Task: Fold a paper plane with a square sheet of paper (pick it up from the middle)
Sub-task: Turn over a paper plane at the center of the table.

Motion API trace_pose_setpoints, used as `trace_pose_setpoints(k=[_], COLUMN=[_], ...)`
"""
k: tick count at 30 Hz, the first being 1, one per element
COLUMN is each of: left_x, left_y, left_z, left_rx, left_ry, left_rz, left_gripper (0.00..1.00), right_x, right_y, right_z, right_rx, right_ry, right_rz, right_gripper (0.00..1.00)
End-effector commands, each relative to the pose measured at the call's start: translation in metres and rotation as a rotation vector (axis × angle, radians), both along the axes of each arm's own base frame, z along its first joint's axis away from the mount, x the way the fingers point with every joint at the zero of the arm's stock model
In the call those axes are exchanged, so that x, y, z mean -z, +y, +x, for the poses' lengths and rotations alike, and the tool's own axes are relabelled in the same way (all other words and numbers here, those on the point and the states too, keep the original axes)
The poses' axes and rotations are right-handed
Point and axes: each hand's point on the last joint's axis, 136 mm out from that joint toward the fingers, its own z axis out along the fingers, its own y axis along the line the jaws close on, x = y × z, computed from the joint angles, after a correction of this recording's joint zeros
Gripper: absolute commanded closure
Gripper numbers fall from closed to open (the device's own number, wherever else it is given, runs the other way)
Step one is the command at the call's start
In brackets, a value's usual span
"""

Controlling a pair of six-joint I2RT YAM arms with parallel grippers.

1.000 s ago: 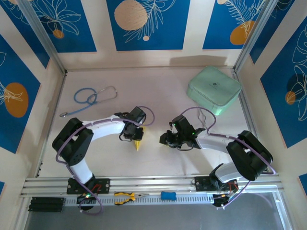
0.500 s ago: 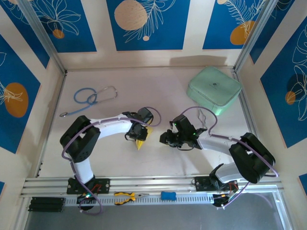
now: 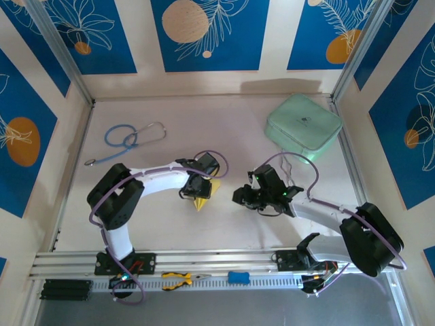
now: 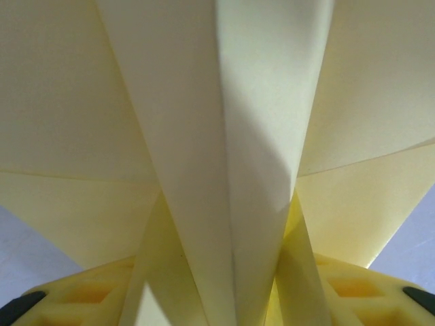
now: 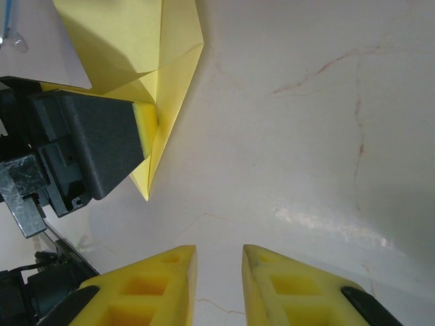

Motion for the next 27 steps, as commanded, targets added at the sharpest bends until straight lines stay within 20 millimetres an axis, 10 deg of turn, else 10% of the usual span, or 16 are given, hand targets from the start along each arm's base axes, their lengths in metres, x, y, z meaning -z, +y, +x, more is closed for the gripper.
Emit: trace_pose_setpoints(k=[1, 21, 27], left_x=[0.024, -0.068, -0.110], left_y=[0.014, 0.002, 0.011], left_z=[-0.017, 0.006, 0.008], left_rx=[-0.048, -0.160, -0.125], left_ry=[0.066, -0.117, -0.246], left_rz=[0.096, -0.030, -0.098], left_gripper=[0.49, 0.36, 0.33], right_x=[0.001, -0.020, -0.044], right_y=[-0.004, -0.020, -0.062], right_z=[-0.006, -0.006, 0.015], right_rx=[-0.021, 0.008, 0.102], right_ry=[0.002, -0.048, -0.137], right_rz=[-0.004, -0.011, -0.170], right_gripper=[0.74, 0.72, 0.70])
